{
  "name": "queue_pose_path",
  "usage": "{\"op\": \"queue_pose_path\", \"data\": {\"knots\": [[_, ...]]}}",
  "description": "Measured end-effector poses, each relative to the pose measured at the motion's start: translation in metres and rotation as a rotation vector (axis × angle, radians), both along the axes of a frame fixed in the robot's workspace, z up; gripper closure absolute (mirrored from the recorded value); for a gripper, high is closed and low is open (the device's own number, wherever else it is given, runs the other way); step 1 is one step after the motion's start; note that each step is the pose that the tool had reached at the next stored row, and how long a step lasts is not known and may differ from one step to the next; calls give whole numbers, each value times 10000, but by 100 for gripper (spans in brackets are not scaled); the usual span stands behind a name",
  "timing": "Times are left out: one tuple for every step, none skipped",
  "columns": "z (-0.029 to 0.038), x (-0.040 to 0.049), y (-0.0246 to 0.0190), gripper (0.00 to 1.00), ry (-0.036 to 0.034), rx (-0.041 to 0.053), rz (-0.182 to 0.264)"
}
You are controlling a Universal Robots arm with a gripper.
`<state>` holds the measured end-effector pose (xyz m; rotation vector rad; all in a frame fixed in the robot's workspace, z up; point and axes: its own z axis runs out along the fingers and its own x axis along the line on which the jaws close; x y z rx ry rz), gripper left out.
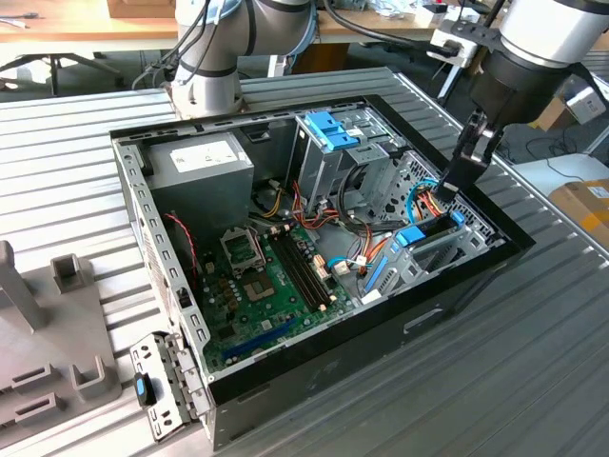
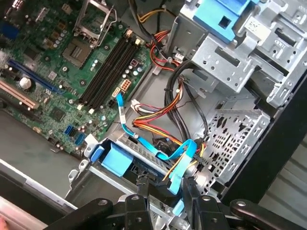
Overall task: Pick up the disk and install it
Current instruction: 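Insert the first disk wire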
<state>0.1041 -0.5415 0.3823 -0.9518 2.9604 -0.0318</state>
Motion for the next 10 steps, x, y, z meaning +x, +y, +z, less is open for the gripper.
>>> {"op": "queue_pose_path", "data": {"knots": [[0, 0, 0, 58, 0, 0, 184], [0, 0, 0, 58, 0, 1, 572], [0, 0, 0, 58, 0, 0, 875], [0, 0, 1, 58, 0, 1, 1027], [0, 0, 1, 58, 0, 0, 1274], [0, 0, 1, 58, 0, 0, 1737], [0, 0, 2, 58, 0, 0, 2035], [0, 0, 3, 58, -1, 1, 2377], [-1, 0, 3, 58, -1, 1, 2534], [0, 0, 4, 58, -1, 0, 2654]]}}
